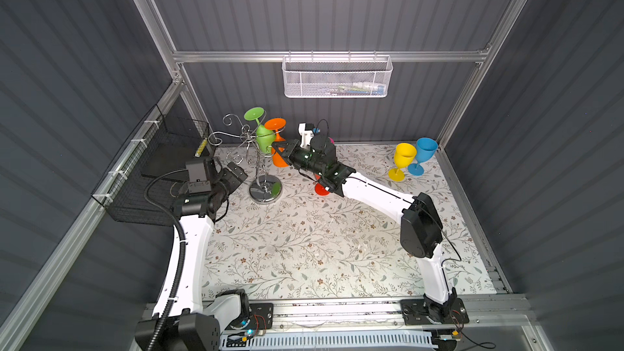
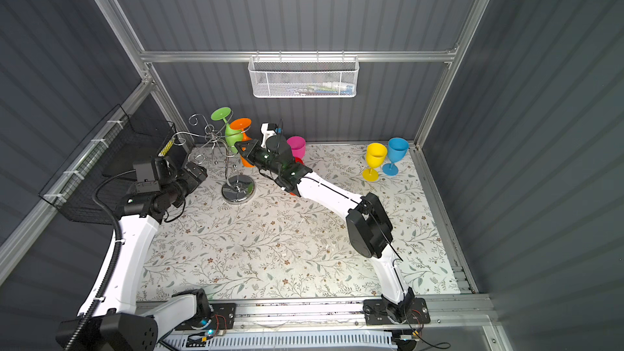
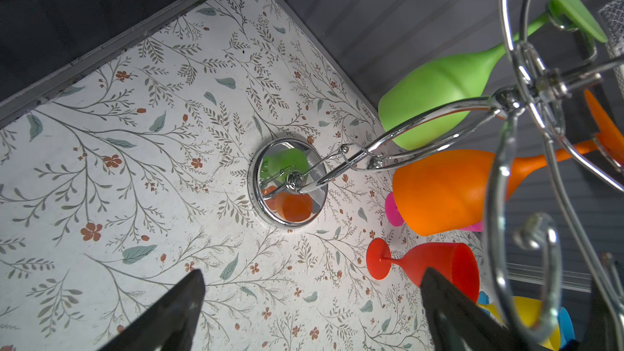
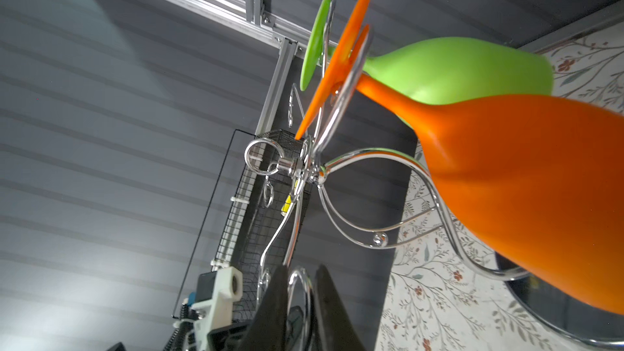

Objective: Take the wine glass off the wine glass rack
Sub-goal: 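Position the right gripper at the orange glass foot while the left gripper nears the rack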

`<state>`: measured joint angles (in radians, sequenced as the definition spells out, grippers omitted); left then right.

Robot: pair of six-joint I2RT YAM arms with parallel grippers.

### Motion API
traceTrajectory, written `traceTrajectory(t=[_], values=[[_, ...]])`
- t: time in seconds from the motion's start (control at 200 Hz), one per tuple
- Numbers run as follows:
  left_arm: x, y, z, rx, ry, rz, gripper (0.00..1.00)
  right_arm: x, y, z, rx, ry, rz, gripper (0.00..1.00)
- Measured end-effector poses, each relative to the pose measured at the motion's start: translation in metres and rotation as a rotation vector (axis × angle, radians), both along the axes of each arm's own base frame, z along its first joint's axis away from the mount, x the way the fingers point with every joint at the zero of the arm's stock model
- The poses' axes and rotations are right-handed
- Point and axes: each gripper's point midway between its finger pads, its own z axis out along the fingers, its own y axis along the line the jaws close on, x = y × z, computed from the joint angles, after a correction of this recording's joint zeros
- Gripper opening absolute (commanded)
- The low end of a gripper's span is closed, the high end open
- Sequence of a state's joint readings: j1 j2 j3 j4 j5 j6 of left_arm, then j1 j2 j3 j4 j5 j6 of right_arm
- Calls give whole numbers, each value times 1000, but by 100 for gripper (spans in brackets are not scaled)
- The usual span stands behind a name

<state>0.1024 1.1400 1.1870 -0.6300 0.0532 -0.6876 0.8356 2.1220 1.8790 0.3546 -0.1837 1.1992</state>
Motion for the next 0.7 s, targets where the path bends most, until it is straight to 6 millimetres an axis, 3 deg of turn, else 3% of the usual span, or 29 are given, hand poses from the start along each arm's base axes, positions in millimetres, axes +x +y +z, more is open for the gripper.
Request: traceTrajectory(t=[0.4,0.535,0.695], values=[[8,10,4,-19,-10,10,100,-9,8,9,28,-32,-6,5],[11,12,5,-19,-10,3,100,-15,10,3,1,-47,-11,6],[17,15,5,-18,-16,-10,100,-27,5,-5,-69,-72,-30,15]])
